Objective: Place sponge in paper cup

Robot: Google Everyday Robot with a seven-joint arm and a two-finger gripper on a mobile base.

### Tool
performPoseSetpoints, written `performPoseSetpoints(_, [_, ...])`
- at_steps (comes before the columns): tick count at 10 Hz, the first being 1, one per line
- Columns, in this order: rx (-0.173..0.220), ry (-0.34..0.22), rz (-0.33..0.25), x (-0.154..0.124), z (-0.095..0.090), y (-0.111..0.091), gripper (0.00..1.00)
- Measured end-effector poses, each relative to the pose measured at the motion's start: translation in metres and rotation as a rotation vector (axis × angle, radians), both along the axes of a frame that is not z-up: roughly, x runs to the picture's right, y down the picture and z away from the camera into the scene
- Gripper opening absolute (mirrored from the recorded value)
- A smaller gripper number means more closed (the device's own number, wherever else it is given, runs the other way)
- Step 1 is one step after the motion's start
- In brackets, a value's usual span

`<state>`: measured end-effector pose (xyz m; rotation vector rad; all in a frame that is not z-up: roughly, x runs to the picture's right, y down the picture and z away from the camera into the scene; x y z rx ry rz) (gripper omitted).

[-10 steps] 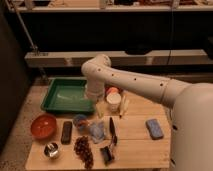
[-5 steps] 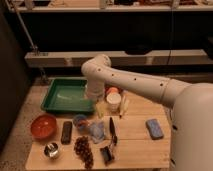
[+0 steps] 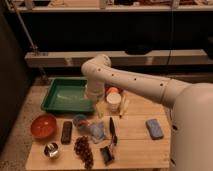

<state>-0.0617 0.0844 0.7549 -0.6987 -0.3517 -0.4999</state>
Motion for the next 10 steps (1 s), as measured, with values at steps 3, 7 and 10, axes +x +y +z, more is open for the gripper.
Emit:
performPoseSetpoints(3, [0.0,0.0,0.0,0.0,0.0,0.0,0.8])
performPoseSetpoints(7, [0.031,0.041,0.049,0.011,-0.008,-0.005,0.8])
performPoseSetpoints(10, [0.076,0.127,0.153,0.059,-0.034,-0.019,0.8])
